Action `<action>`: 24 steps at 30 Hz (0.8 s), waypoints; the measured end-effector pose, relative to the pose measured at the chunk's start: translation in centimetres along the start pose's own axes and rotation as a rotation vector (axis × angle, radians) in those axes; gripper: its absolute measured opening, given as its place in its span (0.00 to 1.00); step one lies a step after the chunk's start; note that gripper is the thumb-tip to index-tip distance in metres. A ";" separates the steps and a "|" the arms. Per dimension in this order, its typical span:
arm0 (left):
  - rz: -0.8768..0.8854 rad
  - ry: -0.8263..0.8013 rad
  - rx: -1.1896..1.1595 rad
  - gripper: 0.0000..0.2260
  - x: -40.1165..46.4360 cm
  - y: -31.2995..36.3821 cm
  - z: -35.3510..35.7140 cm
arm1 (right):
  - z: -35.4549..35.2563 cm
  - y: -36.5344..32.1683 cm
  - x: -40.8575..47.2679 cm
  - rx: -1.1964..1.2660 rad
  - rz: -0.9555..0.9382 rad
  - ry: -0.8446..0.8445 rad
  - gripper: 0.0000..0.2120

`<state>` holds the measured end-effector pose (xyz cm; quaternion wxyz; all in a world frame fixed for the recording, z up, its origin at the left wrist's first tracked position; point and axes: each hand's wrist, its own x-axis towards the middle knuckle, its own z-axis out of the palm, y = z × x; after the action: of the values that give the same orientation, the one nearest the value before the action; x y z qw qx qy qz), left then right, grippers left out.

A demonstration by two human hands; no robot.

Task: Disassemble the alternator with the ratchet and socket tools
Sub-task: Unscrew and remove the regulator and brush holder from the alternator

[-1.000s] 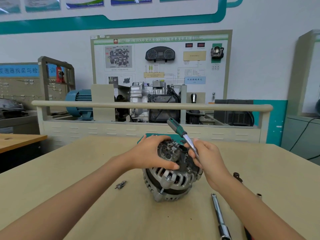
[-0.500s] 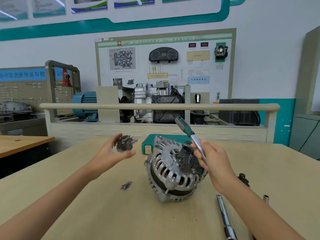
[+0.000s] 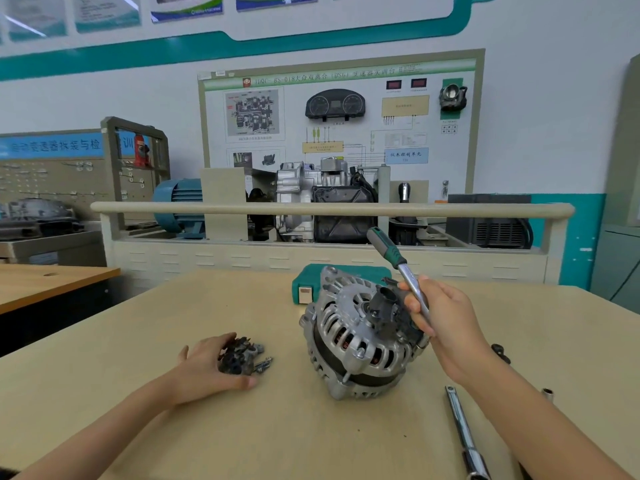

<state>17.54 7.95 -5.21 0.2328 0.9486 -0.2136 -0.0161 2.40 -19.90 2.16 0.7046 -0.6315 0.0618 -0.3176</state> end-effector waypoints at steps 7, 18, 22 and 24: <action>0.055 -0.113 -0.155 0.58 0.9 0.6 0.4 | 0.0 0.2 0.1 0.002 0.003 0.014 0.17; 0.154 0.032 -0.296 0.51 0.5 3.3 -0.8 | -0.2 0.0 0.1 0.067 0.033 0.011 0.16; 0.510 0.219 -0.308 0.46 -0.5 9.0 -1.4 | -0.3 -0.1 0.1 0.128 0.044 0.003 0.15; 0.694 0.221 -0.132 0.46 -0.5 11.8 -1.3 | -0.3 -0.3 -0.1 0.118 0.017 -0.011 0.14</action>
<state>12.54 -0.74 1.19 0.3066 0.7989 -0.4945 0.1524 2.04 -20.09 2.36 0.7436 -0.5900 0.0447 -0.3113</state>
